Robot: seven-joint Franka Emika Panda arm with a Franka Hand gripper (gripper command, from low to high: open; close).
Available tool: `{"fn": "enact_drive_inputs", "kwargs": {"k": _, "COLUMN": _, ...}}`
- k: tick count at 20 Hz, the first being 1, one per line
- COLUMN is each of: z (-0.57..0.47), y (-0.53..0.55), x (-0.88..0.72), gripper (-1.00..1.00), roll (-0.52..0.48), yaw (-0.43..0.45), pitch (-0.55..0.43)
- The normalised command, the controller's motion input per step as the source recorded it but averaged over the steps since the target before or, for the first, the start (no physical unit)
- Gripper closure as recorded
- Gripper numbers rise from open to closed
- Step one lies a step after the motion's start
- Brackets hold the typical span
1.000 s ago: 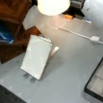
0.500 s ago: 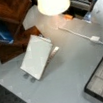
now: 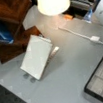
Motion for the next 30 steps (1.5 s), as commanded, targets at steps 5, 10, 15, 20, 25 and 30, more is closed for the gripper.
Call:
{"fn": "enact_drive_inputs", "kwargs": {"k": 5, "z": 0.18, "y": -0.12, "x": 0.07, "gripper": -1.00, "roll": -0.076, "yaw": -0.017, "pitch": 0.131}}
{"fn": "enact_drive_inputs", "kwargs": {"k": 10, "z": 0.17, "y": -0.28, "x": 0.09, "gripper": -1.00, "roll": -0.167, "yaw": 0.020, "pitch": 0.155}}
{"fn": "enact_drive_inputs", "kwargs": {"k": 15, "z": 0.20, "y": -0.42, "x": 0.13, "gripper": -1.00, "roll": -0.173, "yaw": 0.084, "pitch": 0.166}}
{"fn": "enact_drive_inputs", "kwargs": {"k": 20, "z": 0.18, "y": -0.51, "x": 0.14, "gripper": -1.00, "roll": -0.153, "yaw": 0.152, "pitch": 0.168}}
{"fn": "enact_drive_inputs", "kwargs": {"k": 25, "z": 0.14, "y": -0.67, "x": 0.08, "gripper": -1.00, "roll": -0.325, "yaw": 0.267, "pitch": 0.183}}
{"fn": "enact_drive_inputs", "kwargs": {"k": 30, "z": 0.09, "y": -0.49, "x": 0.09, "gripper": -1.00, "roll": -0.558, "yaw": 0.295, "pitch": 0.106}}
